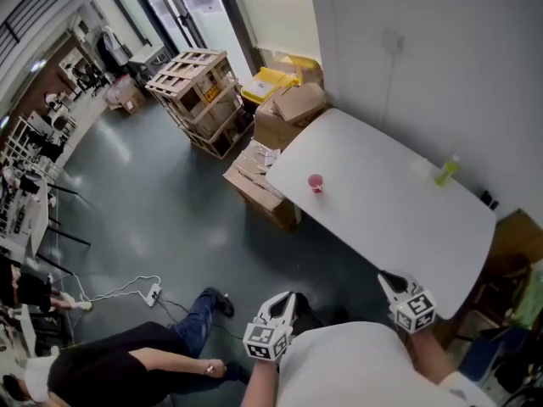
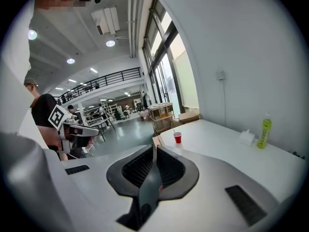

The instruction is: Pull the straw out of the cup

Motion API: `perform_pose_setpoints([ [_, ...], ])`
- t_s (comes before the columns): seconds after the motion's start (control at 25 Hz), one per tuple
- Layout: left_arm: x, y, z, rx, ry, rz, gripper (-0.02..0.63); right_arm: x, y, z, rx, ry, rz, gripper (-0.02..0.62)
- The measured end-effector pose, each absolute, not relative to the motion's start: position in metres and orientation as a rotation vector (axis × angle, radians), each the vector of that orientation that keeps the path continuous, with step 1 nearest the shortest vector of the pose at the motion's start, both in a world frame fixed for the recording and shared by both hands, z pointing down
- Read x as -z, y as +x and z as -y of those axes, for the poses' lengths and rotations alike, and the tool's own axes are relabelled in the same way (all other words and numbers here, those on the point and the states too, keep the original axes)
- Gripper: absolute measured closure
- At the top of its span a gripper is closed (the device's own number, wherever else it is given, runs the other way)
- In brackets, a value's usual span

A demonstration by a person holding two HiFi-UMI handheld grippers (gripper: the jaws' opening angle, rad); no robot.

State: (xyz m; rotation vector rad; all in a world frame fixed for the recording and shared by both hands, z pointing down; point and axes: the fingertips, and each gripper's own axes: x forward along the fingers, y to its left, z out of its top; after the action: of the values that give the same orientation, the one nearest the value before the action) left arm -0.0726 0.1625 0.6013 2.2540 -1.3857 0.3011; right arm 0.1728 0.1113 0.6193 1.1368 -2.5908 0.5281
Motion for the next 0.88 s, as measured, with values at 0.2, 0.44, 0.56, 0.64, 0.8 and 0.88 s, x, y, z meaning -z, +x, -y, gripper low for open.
perform_pose_setpoints([
  [0.2, -0.605, -0.078, -0.146, -0.289, 2.262, 1.369, 0.604, -0.616, 0.163, -0.098, -0.535, 1.154, 2.577, 0.548],
  [0.44, -0.612, -0.091, -0.113, -0.286, 2.292, 1.312, 0.604, -0.621, 0.152, -0.076, -0.563, 1.234, 2.545, 0.547],
  [0.56, -0.612, -0.102, -0.089, -0.286, 2.312, 1.285, 0.604, -0.622, 0.139, -0.060, -0.565, 1.254, 2.536, 0.548],
  [0.64, -0.614, -0.109, -0.073, -0.296, 2.325, 1.259, 0.604, -0.623, 0.132, -0.048, -0.569, 1.273, 2.523, 0.547],
  [0.8, -0.617, -0.126, -0.043, -0.321, 2.342, 1.205, 0.604, -0.620, 0.112, -0.027, -0.570, 1.308, 2.488, 0.547],
  [0.88, -0.621, -0.135, -0.028, -0.334, 2.349, 1.179, 0.604, -0.619, 0.102, -0.016, -0.577, 1.324, 2.469, 0.547],
])
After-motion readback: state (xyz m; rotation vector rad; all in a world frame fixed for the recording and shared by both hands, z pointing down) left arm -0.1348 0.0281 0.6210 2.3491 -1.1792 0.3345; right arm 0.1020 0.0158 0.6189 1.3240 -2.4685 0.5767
